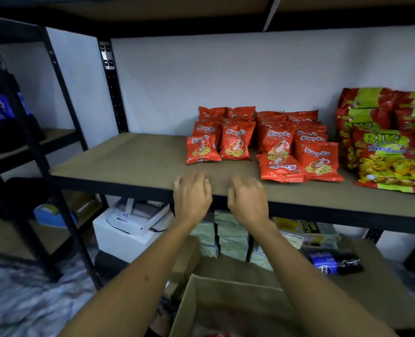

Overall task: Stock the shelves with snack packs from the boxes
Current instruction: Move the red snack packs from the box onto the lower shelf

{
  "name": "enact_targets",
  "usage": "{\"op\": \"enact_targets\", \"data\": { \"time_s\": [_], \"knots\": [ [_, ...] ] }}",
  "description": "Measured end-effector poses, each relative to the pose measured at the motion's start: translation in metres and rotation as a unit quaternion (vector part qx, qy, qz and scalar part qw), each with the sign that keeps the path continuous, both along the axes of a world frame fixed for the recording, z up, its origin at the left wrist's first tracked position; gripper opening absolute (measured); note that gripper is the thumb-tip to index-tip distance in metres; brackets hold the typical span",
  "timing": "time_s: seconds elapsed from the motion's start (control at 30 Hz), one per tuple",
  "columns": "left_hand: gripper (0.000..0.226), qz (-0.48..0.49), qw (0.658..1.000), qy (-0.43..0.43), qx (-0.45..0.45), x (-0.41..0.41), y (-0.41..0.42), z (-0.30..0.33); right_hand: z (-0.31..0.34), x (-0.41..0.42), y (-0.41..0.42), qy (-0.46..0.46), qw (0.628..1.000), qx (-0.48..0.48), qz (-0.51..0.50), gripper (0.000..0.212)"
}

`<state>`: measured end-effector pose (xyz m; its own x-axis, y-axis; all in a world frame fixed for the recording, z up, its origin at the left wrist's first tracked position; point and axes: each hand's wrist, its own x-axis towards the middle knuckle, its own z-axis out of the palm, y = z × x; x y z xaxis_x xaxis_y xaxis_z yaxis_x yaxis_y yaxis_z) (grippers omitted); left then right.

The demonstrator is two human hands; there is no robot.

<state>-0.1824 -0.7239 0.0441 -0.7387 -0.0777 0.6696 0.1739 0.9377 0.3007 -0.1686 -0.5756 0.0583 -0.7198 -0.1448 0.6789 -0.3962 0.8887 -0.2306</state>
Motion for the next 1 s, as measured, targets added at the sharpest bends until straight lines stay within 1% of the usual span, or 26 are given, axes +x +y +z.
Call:
{"op": "enact_targets", "data": {
  "time_s": [0.03, 0.07, 0.1, 0.13, 0.2, 0.3, 0.37, 0.4, 0.47, 0.53, 0.57, 0.63, 0.7, 0.73, 0.77, 0.83, 0.9, 1.0],
  "knots": [
    [0.038, -0.011, 0.999, 0.028, -0.009, 0.016, 0.003, -0.014, -0.015, 0.013, 0.004, 0.033, 0.999, 0.008, -0.001, 0.025],
    [0.041, -0.015, 0.999, 0.038, -0.015, 0.031, 0.005, -0.029, -0.03, 0.026, 0.007, 0.041, 0.999, 0.013, -0.002, 0.034],
    [0.047, -0.019, 0.999, 0.028, -0.017, 0.044, 0.006, -0.043, -0.044, 0.039, 0.01, 0.03, 0.999, 0.02, 0.0, 0.044],
    [0.053, -0.027, 1.0, 0.002, -0.012, 0.056, 0.006, -0.057, -0.059, 0.052, 0.014, 0.017, 1.0, 0.023, 0.006, 0.053],
    [0.061, -0.06, 0.994, -0.086, 0.005, 0.082, 0.011, -0.089, -0.091, 0.078, 0.022, -0.032, 0.999, 0.016, 0.02, 0.061],
    [0.061, -0.097, 0.969, -0.222, 0.052, 0.125, 0.019, -0.147, -0.149, 0.112, 0.05, -0.176, 0.984, -0.015, 0.007, 0.065],
    [0.055, -0.096, 0.939, -0.318, 0.087, 0.148, 0.022, -0.18, -0.18, 0.132, 0.074, -0.303, 0.951, -0.056, -0.031, 0.063],
    [0.05, -0.091, 0.925, -0.356, 0.102, 0.155, 0.023, -0.189, -0.191, 0.14, 0.084, -0.352, 0.929, -0.093, -0.059, 0.06],
    [0.042, -0.09, 0.899, -0.403, 0.147, 0.163, 0.021, -0.197, -0.212, 0.145, 0.096, -0.417, 0.881, -0.191, -0.115, 0.046],
    [0.035, -0.104, 0.876, -0.43, 0.19, 0.164, 0.019, -0.201, -0.236, 0.144, 0.096, -0.495, 0.817, -0.255, -0.148, 0.034],
    [0.031, -0.111, 0.861, -0.451, 0.209, 0.167, 0.017, -0.206, -0.25, 0.147, 0.096, -0.531, 0.788, -0.269, -0.158, 0.032],
    [0.026, -0.129, 0.829, -0.489, 0.239, 0.179, 0.015, -0.224, -0.279, 0.162, 0.095, -0.578, 0.749, -0.274, -0.173, 0.028],
    [0.032, -0.137, 0.799, -0.533, 0.243, 0.19, 0.009, -0.253, -0.299, 0.184, 0.097, -0.604, 0.724, -0.274, -0.188, 0.031],
    [0.032, -0.138, 0.777, -0.56, 0.252, 0.195, 0.009, -0.262, -0.307, 0.193, 0.1, -0.614, 0.715, -0.271, -0.197, 0.033],
    [0.027, -0.139, 0.765, -0.575, 0.256, 0.199, 0.011, -0.268, -0.314, 0.2, 0.103, -0.621, 0.706, -0.27, -0.206, 0.034],
    [0.021, -0.123, 0.761, -0.581, 0.26, 0.206, 0.019, -0.271, -0.325, 0.208, 0.108, -0.634, 0.697, -0.259, -0.214, 0.034],
    [0.026, -0.096, 0.774, -0.581, 0.232, 0.209, 0.024, -0.281, -0.334, 0.213, 0.109, -0.642, 0.695, -0.246, -0.211, 0.032],
    [0.029, -0.071, 0.79, -0.575, 0.201, 0.201, 0.025, -0.291, -0.341, 0.207, 0.106, -0.638, 0.706, -0.232, -0.202, 0.028]
  ]
}}
